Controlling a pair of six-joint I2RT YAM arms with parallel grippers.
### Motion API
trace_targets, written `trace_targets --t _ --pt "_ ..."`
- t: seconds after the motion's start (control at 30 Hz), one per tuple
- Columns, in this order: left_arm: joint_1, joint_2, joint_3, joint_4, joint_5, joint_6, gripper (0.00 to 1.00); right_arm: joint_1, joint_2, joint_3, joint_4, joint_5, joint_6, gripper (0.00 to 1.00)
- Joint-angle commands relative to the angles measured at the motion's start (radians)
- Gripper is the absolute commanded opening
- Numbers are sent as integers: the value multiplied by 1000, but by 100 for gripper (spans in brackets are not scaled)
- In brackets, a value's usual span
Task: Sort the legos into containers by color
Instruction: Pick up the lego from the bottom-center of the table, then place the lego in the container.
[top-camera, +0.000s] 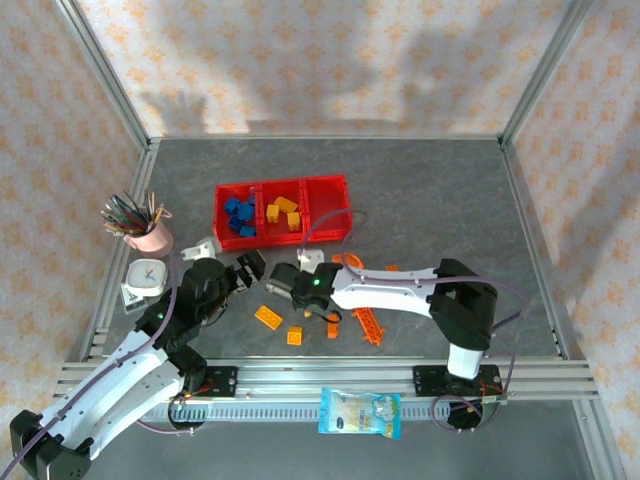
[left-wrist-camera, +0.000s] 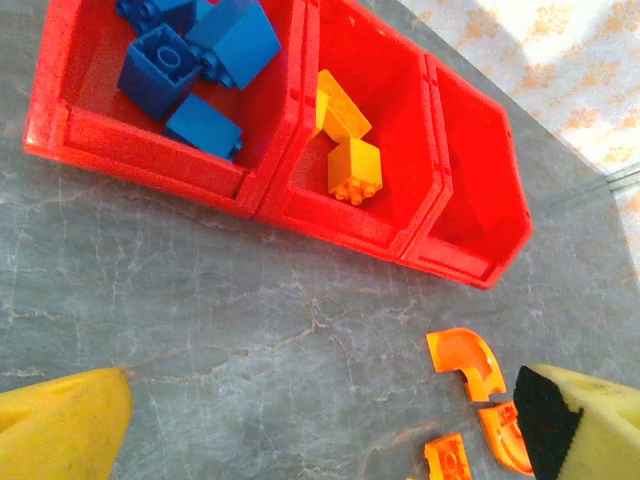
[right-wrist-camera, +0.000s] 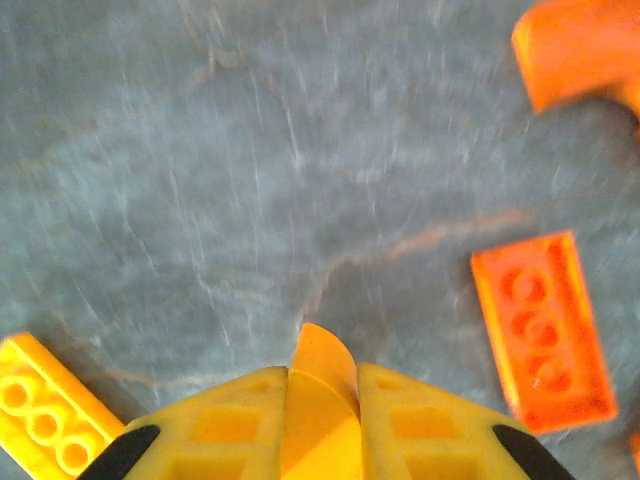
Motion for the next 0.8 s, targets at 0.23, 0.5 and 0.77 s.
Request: trace_targets --t 0.23,0.5,0.77 --pt "56 128 133 74 -77 77 99 -217 95 299 187 102 -349 19" --pt "159 150 109 150 8 71 99 -306 358 598 227 54 -471 19" --pt "165 145 117 132 11 74 99 -329 450 739 222 16 -529 37"
